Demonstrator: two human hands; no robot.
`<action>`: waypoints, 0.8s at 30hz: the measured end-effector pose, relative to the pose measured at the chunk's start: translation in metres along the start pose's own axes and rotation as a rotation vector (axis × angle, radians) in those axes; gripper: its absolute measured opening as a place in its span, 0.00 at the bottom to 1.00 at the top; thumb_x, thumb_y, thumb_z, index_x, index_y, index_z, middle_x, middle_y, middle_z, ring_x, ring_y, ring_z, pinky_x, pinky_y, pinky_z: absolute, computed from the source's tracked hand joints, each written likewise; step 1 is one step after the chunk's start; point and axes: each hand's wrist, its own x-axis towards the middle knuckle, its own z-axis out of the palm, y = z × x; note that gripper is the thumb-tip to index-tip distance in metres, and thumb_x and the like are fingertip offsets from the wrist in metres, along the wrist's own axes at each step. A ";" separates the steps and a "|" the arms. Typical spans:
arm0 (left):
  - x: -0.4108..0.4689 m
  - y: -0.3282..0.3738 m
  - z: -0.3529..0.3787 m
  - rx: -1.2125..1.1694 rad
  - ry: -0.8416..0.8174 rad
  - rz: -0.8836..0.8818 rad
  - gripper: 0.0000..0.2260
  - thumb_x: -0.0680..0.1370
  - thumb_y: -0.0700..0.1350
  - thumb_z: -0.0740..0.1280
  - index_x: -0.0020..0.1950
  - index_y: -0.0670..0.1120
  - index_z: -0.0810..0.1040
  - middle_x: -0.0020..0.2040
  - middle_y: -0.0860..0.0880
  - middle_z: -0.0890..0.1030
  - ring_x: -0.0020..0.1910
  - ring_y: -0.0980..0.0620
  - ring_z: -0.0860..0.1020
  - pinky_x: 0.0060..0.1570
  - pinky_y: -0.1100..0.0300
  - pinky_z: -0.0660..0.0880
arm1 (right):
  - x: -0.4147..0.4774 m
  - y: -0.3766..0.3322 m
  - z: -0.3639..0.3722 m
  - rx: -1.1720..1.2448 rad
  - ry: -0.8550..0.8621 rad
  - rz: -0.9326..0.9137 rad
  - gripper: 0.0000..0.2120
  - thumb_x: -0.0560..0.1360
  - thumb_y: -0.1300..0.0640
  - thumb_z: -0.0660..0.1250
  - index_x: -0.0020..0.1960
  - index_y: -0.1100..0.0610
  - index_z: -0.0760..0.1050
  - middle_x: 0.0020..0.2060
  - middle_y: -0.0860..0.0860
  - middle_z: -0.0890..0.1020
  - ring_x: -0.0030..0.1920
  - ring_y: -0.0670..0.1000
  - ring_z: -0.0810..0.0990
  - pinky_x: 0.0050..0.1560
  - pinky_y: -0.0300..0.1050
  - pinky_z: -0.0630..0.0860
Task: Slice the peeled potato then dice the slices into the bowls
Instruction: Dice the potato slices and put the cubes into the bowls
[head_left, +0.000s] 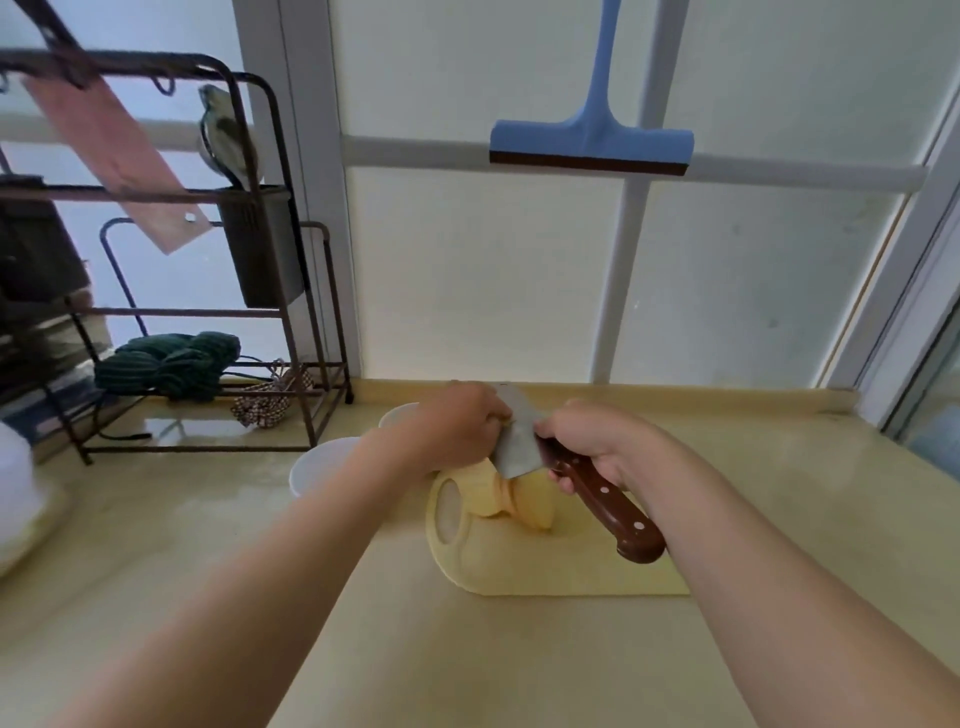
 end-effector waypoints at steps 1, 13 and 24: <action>-0.001 -0.010 0.000 -0.016 0.006 -0.014 0.16 0.76 0.44 0.54 0.51 0.44 0.82 0.52 0.48 0.81 0.51 0.47 0.78 0.54 0.48 0.76 | 0.004 -0.006 0.007 -0.015 -0.008 -0.006 0.09 0.85 0.62 0.57 0.46 0.62 0.68 0.33 0.55 0.71 0.28 0.51 0.70 0.20 0.38 0.67; 0.012 -0.068 0.028 -0.058 0.125 -0.030 0.13 0.83 0.47 0.59 0.59 0.47 0.81 0.53 0.46 0.82 0.50 0.46 0.78 0.52 0.49 0.75 | 0.056 -0.030 0.048 -0.171 0.051 0.061 0.07 0.83 0.65 0.52 0.47 0.60 0.65 0.36 0.57 0.71 0.29 0.53 0.71 0.20 0.35 0.69; 0.007 -0.085 0.028 0.074 0.031 -0.379 0.12 0.71 0.35 0.59 0.28 0.45 0.64 0.28 0.49 0.65 0.28 0.51 0.64 0.27 0.61 0.59 | 0.054 -0.034 0.028 -0.251 0.138 -0.022 0.07 0.80 0.68 0.53 0.50 0.64 0.70 0.41 0.61 0.74 0.28 0.54 0.72 0.22 0.40 0.71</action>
